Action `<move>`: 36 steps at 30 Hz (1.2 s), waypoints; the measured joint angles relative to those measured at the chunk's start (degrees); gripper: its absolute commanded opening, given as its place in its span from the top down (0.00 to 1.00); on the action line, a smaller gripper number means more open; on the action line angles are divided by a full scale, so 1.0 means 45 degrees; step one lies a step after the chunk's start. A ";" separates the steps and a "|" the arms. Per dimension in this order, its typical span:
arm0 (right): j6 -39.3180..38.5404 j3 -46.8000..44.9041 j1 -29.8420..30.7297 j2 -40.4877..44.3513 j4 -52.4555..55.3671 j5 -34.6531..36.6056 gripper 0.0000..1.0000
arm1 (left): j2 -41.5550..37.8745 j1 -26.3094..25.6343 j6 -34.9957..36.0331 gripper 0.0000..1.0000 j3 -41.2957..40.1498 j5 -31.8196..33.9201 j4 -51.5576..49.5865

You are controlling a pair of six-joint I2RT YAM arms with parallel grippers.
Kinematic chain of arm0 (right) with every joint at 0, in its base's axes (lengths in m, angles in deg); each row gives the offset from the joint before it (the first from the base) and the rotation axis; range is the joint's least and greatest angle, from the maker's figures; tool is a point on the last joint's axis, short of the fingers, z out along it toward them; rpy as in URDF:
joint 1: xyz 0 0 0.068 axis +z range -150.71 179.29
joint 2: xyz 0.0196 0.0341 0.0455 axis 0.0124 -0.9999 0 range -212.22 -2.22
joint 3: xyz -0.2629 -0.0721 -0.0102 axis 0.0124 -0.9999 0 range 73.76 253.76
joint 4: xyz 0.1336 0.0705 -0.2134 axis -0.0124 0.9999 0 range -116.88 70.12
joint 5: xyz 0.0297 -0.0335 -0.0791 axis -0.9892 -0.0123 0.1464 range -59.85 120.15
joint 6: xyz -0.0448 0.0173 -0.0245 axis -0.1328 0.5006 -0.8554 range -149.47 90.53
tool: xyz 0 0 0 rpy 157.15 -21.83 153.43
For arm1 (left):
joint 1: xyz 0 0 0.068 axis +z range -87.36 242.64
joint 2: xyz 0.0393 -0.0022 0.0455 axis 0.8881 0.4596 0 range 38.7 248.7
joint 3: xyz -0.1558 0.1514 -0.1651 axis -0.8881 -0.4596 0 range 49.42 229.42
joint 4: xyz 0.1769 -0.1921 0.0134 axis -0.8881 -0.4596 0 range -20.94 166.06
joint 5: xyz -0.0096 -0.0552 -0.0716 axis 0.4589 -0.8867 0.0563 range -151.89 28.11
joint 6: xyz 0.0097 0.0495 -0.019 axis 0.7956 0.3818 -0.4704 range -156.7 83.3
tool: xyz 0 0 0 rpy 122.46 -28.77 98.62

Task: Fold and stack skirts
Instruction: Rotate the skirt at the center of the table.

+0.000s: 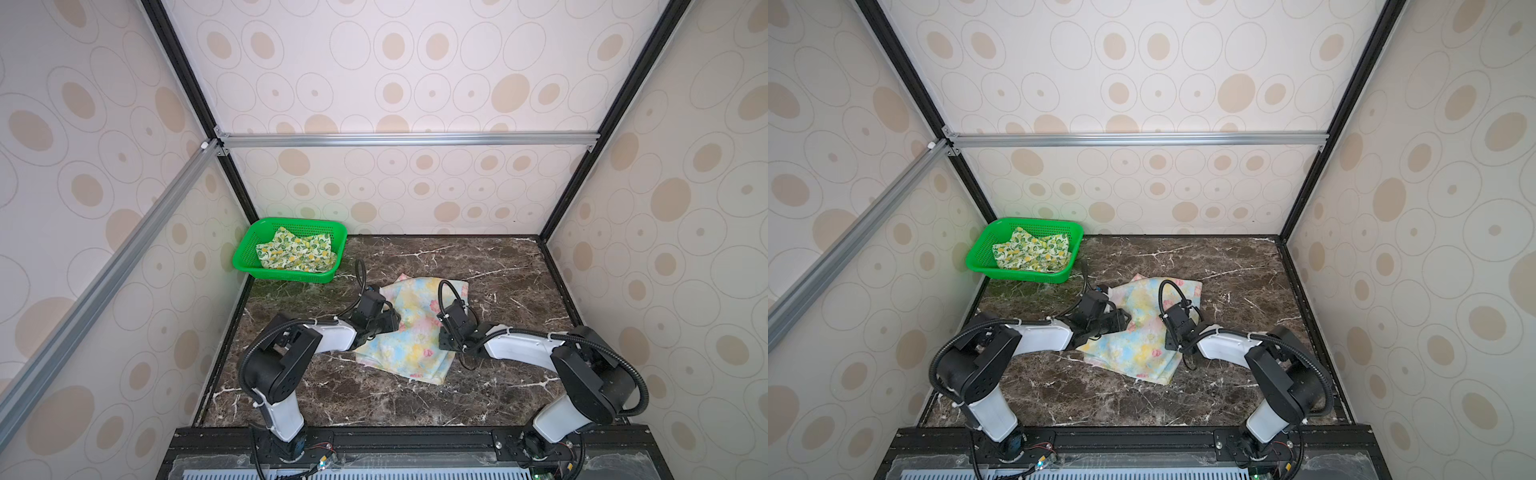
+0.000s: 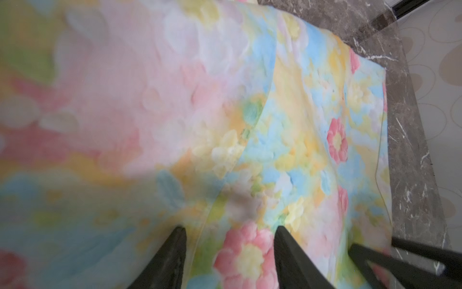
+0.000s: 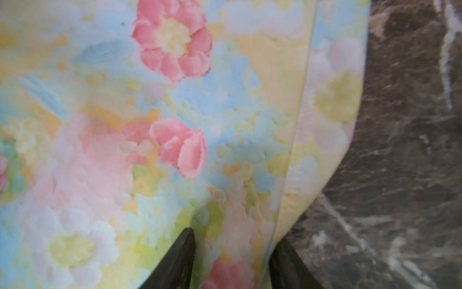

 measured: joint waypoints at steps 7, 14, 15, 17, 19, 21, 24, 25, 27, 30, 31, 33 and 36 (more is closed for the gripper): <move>0.0714 0.0612 0.2210 -0.0423 0.0102 -0.0272 0.45 | 0.2467 0.0000 0.0777 0.44 0.2934 0.0525 0.0262; 0.0267 0.1734 0.2681 -0.0379 0.0515 -0.1064 0.29 | 0.2866 0.0000 0.1637 0.42 0.4056 0.0597 0.0661; 0.0131 0.1734 0.2676 0.0015 0.0685 -0.1039 0.26 | 0.2667 0.0000 0.1681 0.42 0.4041 0.0563 0.0651; -0.0155 0.1734 0.2618 0.0923 0.0957 -0.0923 0.20 | 0.2059 0.0000 0.1710 0.42 0.3852 0.0461 0.0622; -0.0452 0.1744 0.2511 0.1938 0.1234 -0.0719 0.18 | 0.1030 -0.0005 0.1710 0.42 0.3264 0.0393 0.0568; -0.0646 0.1724 0.2171 0.2681 0.1389 -0.0617 0.16 | -0.0073 -0.0039 0.1656 0.42 0.2463 0.0369 0.0515; -0.0933 0.1447 0.1190 0.3395 0.1409 -0.0641 0.16 | -0.1535 -0.0228 0.1477 0.42 0.1103 0.0427 0.0374; -0.1025 0.1297 0.0845 0.3521 0.1384 -0.0714 0.15 | -0.1817 -0.0316 0.1394 0.42 0.0782 0.0481 0.0301; -0.1195 0.0957 0.0180 0.3623 0.1375 -0.0845 0.14 | -0.2278 -0.0544 0.1098 0.43 0.0024 0.0559 0.0092; -0.1452 0.0665 -0.0495 0.3541 0.1447 -0.1054 0.18 | -0.2458 -0.0835 0.0578 0.43 -0.0753 0.0607 -0.0146; -0.1491 0.0646 -0.0733 0.3439 0.1457 -0.1151 0.21 | -0.2458 -0.0933 0.0432 0.43 -0.0918 0.0631 -0.0194; -0.1511 0.0622 -0.1496 0.3084 0.1360 -0.1375 0.35 | -0.2433 -0.1156 0.0117 0.43 -0.1122 0.0665 -0.0384; -0.1501 0.0495 -0.2681 0.2327 0.1122 -0.1685 0.46 | -0.2166 -0.1355 -0.0287 0.44 -0.1117 0.0641 -0.0330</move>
